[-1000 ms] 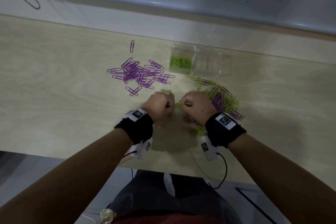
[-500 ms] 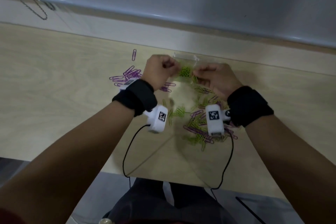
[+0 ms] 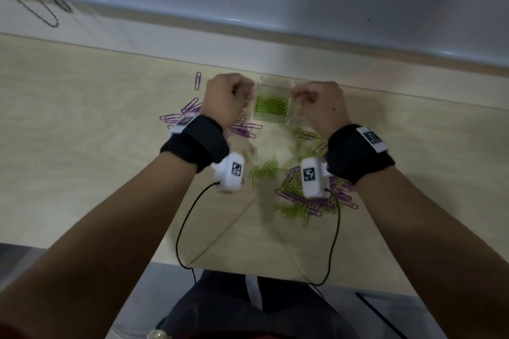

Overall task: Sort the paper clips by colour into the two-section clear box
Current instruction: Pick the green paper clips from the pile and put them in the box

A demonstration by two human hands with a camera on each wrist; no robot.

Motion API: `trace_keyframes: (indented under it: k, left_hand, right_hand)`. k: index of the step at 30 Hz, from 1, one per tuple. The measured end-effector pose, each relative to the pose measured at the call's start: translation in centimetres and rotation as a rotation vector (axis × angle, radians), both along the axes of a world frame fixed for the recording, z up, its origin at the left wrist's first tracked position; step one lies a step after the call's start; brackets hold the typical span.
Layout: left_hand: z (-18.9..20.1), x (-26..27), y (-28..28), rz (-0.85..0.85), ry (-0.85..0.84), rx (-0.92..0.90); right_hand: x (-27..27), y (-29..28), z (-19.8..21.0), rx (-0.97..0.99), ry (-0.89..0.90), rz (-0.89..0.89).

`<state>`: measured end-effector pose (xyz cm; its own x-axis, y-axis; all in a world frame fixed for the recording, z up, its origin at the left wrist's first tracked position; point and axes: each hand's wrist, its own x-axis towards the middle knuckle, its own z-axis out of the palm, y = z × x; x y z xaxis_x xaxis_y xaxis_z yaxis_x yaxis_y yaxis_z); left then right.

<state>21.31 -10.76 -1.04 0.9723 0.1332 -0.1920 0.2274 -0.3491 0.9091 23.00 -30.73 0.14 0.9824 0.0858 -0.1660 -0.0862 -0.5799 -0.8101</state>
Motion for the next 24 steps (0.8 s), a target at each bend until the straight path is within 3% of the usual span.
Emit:
trace_keyframes:
  k: [4,7,11,13,18,24]
  left_hand:
    - [-1.6,-5.7,0.8,-0.227,-0.023,0.237]
    - [-4.3,-8.7,-0.8,-0.437,0.117,0.421]
    - [-6.2,-10.7,-2.6,-0.547,0.102,0.727]
    - [-6.4,-11.0,-2.8,-0.542,0.061,0.725]
    - [-7.1,-11.5,-2.3,-0.47,-0.013,0.422]
    - [-5.7,-10.9,-3.3,-0.514,-0.005,0.506]
  right_hand:
    - [-4.1,-2.9,-0.8,-0.051,0.084,0.077]
    - [-7.6,-3.0,-2.3,-0.26,0.151,0.324]
    - [-9.9,-0.8,-4.4,-0.346,0.102,0.526]
    - [-10.1,0.1,-5.3,-0.419,0.05,0.59]
    - [-10.3,0.5,-6.6,-0.406,-0.03,0.586]
    - [-10.7,0.3,-6.9,-0.525,-0.139,0.708]
